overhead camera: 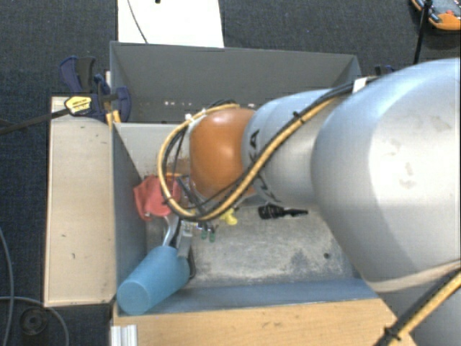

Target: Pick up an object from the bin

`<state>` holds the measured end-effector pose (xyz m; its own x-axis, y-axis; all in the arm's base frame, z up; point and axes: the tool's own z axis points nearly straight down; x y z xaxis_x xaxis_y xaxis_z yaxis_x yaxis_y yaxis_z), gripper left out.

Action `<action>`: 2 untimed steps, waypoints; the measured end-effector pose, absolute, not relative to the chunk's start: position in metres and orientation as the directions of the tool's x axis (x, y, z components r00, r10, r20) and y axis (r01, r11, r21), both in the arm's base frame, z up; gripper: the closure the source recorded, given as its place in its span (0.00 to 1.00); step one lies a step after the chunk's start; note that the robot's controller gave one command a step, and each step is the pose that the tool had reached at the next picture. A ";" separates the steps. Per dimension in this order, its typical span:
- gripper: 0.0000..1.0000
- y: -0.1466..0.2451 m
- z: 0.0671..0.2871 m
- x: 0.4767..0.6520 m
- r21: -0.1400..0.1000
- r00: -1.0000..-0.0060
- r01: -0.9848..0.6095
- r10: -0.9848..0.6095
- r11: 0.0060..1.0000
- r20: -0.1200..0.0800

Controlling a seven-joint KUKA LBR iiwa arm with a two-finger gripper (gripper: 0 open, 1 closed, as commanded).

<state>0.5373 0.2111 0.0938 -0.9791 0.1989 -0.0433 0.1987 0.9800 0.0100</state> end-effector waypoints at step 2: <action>0.00 0.212 0.091 0.541 0.015 -0.948 0.316 0.316 0.949 -0.042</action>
Offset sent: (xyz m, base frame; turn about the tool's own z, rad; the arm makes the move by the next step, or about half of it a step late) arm -0.0202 0.0071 -0.0135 0.0276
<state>0.5411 0.2117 0.0910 -0.9478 0.3160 -0.0423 0.3157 0.9487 0.0147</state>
